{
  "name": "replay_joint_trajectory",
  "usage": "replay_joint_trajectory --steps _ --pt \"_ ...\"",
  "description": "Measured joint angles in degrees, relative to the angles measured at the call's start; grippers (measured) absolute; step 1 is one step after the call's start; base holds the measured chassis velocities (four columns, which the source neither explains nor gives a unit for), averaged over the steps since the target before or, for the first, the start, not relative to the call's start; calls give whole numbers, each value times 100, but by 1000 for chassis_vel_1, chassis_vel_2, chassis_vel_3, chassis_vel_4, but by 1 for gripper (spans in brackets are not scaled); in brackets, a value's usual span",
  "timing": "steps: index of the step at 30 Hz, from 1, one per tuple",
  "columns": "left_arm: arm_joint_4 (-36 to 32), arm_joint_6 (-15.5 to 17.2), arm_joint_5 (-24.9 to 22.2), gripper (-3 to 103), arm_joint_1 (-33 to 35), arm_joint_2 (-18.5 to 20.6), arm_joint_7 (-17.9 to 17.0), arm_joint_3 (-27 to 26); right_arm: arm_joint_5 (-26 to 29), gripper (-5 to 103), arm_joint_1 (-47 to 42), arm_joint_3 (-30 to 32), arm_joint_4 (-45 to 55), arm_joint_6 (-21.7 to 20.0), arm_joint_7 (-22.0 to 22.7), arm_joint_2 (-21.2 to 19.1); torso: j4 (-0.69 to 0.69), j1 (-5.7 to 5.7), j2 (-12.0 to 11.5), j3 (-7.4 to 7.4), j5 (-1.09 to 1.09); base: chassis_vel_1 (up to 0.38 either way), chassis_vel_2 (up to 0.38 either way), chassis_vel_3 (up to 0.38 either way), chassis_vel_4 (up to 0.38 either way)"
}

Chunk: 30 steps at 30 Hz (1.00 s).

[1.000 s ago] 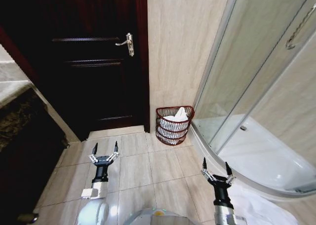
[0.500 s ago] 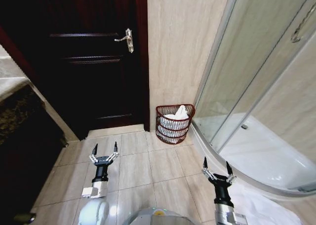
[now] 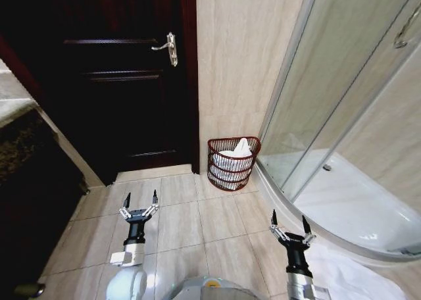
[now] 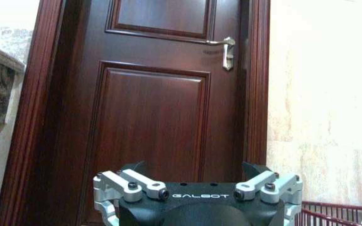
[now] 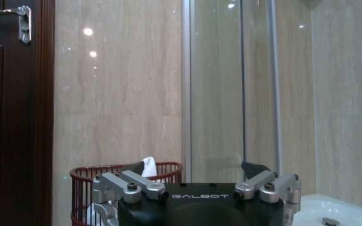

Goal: Discard the used towel into the hamper.

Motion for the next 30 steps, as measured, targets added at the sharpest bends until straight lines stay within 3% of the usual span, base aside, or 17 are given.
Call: replay_joint_trajectory --steps 30 --pt "-41 -74 75 100 14 -79 -22 13 -113 100 -56 25 -20 225 313 18 0 -198 -680 -480 -1 0 0 0 0"
